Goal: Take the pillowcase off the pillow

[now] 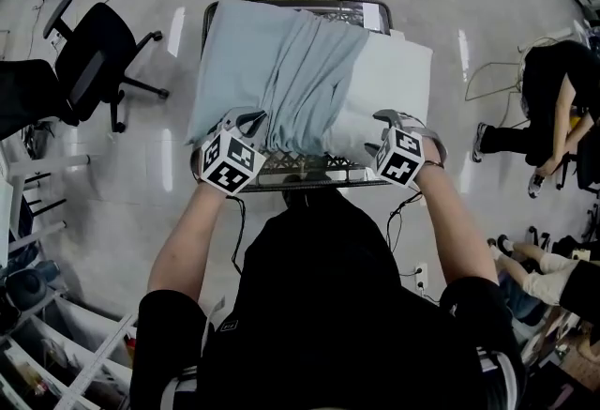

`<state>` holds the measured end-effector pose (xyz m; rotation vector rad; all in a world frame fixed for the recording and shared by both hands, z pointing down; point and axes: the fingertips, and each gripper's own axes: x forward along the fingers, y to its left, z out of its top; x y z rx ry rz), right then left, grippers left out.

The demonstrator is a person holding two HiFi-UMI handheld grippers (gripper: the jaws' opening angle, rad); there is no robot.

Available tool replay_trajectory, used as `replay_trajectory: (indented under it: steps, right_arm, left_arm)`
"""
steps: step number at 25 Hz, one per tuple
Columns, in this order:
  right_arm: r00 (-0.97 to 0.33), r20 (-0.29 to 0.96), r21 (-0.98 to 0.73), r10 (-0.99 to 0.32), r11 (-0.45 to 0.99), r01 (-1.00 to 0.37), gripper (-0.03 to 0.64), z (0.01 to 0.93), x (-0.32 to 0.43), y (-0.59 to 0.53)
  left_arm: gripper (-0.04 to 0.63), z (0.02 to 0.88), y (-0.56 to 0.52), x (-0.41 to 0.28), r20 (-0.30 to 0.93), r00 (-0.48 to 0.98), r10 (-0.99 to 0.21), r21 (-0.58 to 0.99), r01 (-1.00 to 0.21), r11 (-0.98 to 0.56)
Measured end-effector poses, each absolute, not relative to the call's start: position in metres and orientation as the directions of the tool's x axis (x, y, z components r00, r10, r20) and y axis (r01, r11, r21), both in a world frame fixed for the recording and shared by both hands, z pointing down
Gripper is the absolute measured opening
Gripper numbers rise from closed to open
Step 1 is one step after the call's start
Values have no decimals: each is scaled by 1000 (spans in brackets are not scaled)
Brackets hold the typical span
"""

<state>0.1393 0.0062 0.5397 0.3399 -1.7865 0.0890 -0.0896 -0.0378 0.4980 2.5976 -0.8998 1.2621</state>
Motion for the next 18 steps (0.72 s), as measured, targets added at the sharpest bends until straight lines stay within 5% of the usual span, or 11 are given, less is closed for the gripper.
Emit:
replay_trajectory:
  steps: [8, 18]
  right_arm:
    - [-216, 936, 180, -279, 905, -386, 296, 524, 175, -112]
    - [-269, 946, 64, -183, 916, -397, 371, 582, 185, -232]
  left_arm:
    - [37, 496, -153, -59, 775, 453, -440, -163, -530, -832]
    - [111, 538, -292, -10, 823, 386, -416, -169, -534, -829]
